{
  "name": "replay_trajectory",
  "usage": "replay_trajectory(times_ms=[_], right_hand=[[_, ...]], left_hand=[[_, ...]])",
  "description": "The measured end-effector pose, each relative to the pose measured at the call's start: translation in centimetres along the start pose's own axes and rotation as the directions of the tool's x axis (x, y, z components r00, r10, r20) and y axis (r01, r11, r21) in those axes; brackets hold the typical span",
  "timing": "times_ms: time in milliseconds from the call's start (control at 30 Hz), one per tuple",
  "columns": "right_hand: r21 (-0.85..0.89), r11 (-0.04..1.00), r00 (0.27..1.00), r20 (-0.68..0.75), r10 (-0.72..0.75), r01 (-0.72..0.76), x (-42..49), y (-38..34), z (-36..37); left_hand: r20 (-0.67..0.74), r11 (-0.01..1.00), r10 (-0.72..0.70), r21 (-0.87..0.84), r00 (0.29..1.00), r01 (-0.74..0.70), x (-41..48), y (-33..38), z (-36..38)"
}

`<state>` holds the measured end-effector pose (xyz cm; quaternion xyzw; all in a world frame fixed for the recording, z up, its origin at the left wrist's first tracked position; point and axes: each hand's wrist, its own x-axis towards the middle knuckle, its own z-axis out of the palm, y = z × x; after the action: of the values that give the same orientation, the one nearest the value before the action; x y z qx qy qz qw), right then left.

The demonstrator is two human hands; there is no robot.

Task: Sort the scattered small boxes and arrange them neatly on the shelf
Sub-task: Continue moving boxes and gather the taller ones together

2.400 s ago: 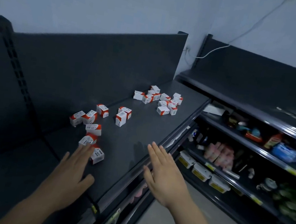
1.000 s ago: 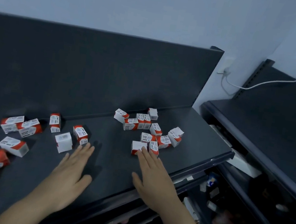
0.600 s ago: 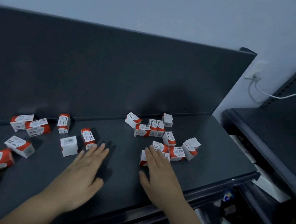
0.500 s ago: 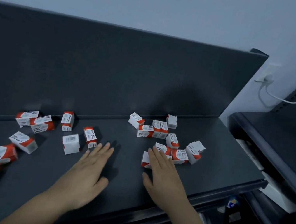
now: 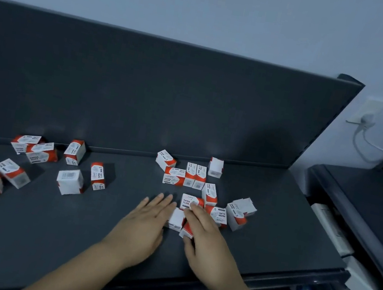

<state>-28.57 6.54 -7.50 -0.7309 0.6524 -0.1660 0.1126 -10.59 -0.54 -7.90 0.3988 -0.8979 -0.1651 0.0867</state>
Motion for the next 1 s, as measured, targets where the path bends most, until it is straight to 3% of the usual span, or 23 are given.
replay_trajectory(times_ms=[200, 367, 533, 800, 1000], right_hand=[[0.186, 0.982, 0.998, -0.052, 0.032, -0.021, 0.5, 0.4, -0.4], [0.286, 0.956, 0.987, -0.158, -0.029, 0.074, 1.7, -1.8, -0.5], [0.455, 0.889, 0.978, -0.203, 0.041, 0.057, 3.7, -5.2, 1.3], [0.430, 0.903, 0.995, -0.098, 0.029, 0.016, 3.3, -6.0, 4.1], [0.324, 0.945, 0.997, -0.082, -0.013, 0.039, 3.0, -5.7, 3.9]], left_hand=[[-0.083, 0.996, -0.074, -0.064, 0.994, 0.069, -0.7, -2.6, 0.6], [-0.114, 0.917, -0.186, -0.377, 0.976, 0.131, -2.7, -4.3, -0.3], [-0.161, 0.798, -0.263, -0.591, 0.951, 0.120, -4.0, -6.0, -0.3], [-0.188, 0.796, -0.269, -0.595, 0.945, 0.109, -4.2, -6.3, 0.0], [-0.213, 0.859, -0.125, -0.511, 0.969, -0.001, -4.1, -5.5, -0.3]])
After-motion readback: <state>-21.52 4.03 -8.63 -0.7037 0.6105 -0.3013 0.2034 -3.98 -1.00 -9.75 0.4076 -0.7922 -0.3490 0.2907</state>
